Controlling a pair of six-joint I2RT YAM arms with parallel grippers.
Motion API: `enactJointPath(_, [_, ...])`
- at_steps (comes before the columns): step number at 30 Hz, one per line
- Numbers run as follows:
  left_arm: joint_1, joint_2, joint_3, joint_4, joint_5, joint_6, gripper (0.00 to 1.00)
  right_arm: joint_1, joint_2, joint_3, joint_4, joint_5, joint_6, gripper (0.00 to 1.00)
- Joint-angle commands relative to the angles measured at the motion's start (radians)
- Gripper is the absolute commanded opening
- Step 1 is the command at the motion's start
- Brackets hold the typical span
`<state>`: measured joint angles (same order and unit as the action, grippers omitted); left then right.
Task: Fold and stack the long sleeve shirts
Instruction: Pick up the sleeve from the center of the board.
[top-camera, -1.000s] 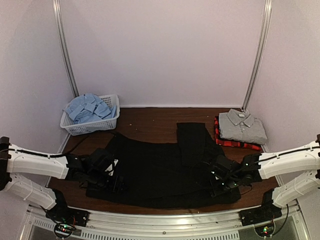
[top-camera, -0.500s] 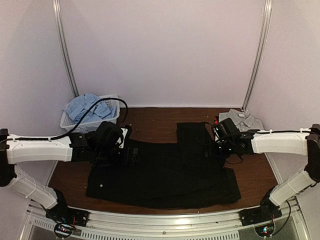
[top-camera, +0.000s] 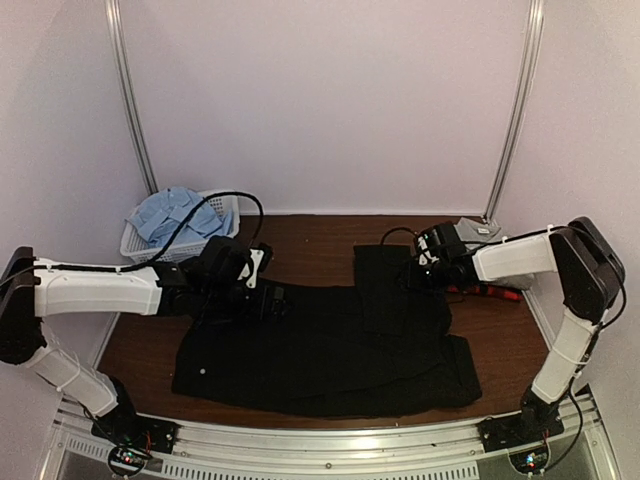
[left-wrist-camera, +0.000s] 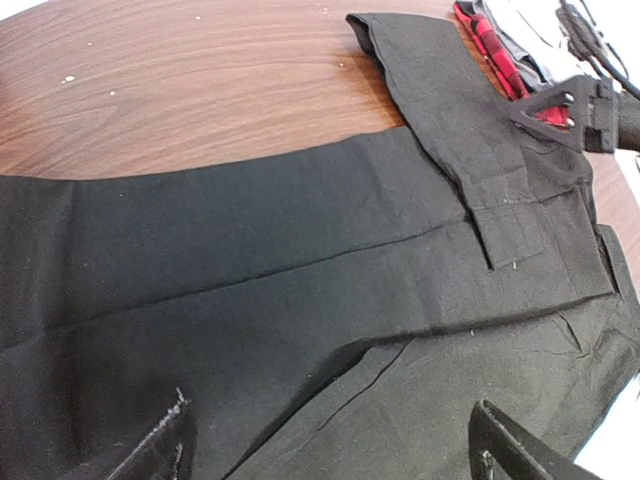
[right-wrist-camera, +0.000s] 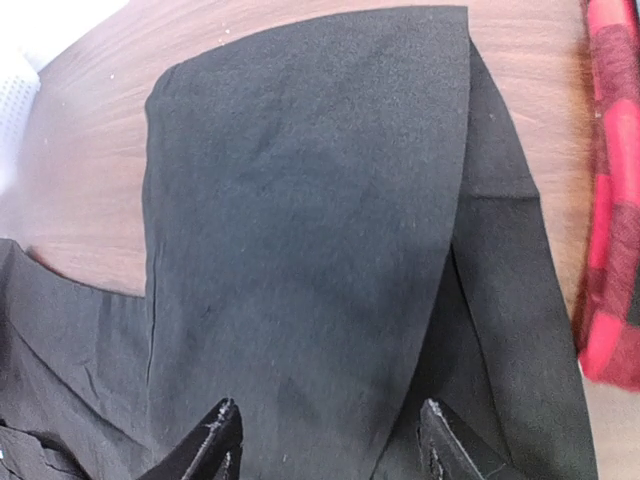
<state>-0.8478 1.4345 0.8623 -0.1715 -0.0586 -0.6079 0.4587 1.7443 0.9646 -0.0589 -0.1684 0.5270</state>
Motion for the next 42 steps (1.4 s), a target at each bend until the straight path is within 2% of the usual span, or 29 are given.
enactJointPath(1, [0.003,0.015,0.029,0.063,0.026,0.021,0.96,-0.030,0.061,0.033,0.078,-0.092,-0.004,0.60])
enactJointPath(8, [0.003,0.034,0.042,0.075,0.041,0.026,0.96,-0.050,0.108,0.022,0.161,-0.165,0.030,0.55])
enactJointPath(12, [0.004,0.042,0.042,0.079,0.041,0.029,0.96,-0.061,0.109,-0.007,0.232,-0.229,0.060,0.48])
enactJointPath(15, [0.004,0.049,0.039,0.085,0.025,0.033,0.96,-0.064,0.109,-0.026,0.289,-0.261,0.079,0.33])
enactJointPath(18, [0.007,0.058,0.035,0.105,0.013,0.034,0.97,-0.070,0.118,-0.030,0.331,-0.307,0.100,0.14])
enactJointPath(21, [0.022,0.076,0.022,0.160,0.064,0.039,0.98,-0.075,0.111,-0.039,0.375,-0.360,0.135,0.00])
enactJointPath(30, [0.055,0.216,0.057,0.526,0.426,0.026,0.98,-0.074,-0.061,-0.145,0.612,-0.489,0.352,0.00])
enactJointPath(36, [0.055,0.369,0.140,0.669,0.561,-0.020,0.98,-0.072,-0.174,-0.172,0.646,-0.499,0.421,0.00])
enactJointPath(42, [0.055,0.521,0.188,0.878,0.646,-0.102,0.98,-0.072,-0.230,-0.192,0.690,-0.503,0.490,0.00])
